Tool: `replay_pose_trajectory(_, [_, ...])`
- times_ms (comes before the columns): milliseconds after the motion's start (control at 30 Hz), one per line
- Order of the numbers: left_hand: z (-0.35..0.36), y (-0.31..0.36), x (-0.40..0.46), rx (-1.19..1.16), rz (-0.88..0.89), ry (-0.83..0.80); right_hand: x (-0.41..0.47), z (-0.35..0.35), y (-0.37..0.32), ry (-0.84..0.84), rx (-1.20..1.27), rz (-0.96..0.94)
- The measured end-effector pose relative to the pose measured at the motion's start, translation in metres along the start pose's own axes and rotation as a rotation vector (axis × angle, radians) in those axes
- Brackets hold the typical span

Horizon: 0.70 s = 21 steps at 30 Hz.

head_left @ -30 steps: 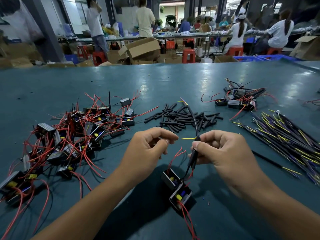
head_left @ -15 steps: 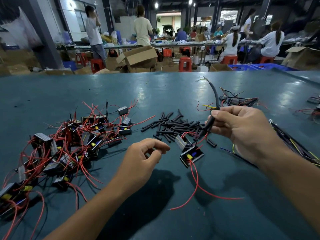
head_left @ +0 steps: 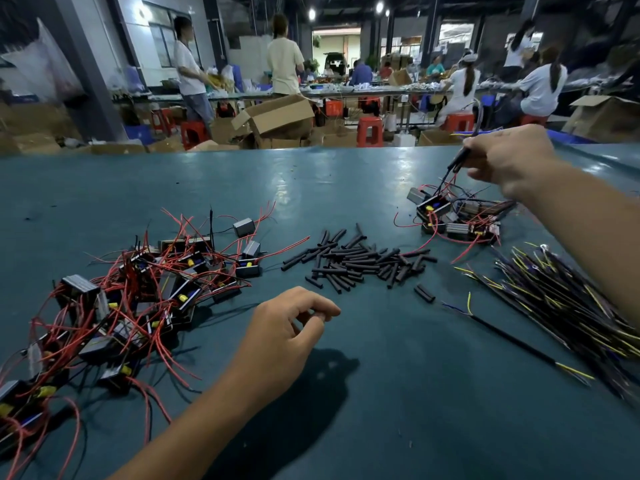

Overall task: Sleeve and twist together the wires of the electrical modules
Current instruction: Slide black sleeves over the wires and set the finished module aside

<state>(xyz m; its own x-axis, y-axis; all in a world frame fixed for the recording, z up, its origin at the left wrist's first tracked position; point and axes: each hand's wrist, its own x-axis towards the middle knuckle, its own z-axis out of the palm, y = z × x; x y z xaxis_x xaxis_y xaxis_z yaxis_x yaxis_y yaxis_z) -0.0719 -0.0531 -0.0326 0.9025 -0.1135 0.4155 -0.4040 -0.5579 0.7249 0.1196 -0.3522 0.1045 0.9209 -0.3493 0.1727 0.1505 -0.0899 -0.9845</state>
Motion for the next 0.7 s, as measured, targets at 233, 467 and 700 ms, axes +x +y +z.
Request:
replay_pose_trajectory(233, [0.003,-0.005,0.003,0.049,0.023,-0.002,0.083,-0.004,0.029,0.07,-0.233,0.112])
replay_pose_trajectory(467, [0.001,-0.005,0.003,0.075,0.031,-0.024,0.09,-0.005,0.056,0.053,0.256,0.367])
replay_pose_trajectory(700, [0.004,-0.003,0.003,0.093,0.06,-0.031,0.007,-0.031,0.059,0.246,1.148,0.207])
